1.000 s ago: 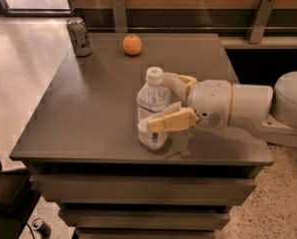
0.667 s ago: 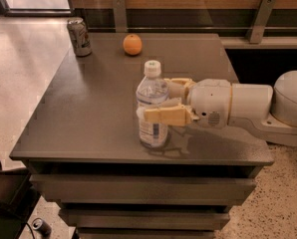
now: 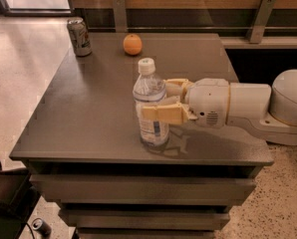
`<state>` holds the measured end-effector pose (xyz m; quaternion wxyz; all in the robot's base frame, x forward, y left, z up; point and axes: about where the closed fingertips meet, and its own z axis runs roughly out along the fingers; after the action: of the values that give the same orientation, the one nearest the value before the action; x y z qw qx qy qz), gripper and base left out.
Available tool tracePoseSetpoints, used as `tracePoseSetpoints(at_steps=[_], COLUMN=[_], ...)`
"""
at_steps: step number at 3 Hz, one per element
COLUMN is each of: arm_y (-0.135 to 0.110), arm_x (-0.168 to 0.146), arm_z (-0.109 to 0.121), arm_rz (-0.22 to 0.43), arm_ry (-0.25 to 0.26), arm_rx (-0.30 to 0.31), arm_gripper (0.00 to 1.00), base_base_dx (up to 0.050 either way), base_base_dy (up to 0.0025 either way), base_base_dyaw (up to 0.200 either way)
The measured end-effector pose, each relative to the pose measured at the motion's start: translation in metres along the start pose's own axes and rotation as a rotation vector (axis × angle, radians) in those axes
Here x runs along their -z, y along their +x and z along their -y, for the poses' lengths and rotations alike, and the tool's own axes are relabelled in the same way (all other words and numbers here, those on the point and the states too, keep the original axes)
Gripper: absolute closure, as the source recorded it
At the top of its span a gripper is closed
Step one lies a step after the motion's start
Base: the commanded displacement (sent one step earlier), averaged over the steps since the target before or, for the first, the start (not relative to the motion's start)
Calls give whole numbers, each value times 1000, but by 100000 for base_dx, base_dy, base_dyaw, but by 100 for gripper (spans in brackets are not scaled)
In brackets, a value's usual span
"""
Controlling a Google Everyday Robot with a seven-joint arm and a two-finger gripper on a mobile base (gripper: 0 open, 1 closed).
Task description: Move blue plastic bottle near orange
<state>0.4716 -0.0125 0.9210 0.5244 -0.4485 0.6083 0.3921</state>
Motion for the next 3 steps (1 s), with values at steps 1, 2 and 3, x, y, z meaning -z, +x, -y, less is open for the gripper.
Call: tracePoseSetpoints(at_steps=[1,2,3], arm_y=[-1,-1,-12], arm_x=[-2,-2,1], arm_z=[-1,-2,15], arm_rz=[-1,-1,-13], arm_ry=[-4,-4,5], arm_rx=[3,3,13], arm_gripper=[100,100,100], base_base_dx=[0,0,0], base_base_dy=[0,0,0], base_base_dyaw=[0,0,0])
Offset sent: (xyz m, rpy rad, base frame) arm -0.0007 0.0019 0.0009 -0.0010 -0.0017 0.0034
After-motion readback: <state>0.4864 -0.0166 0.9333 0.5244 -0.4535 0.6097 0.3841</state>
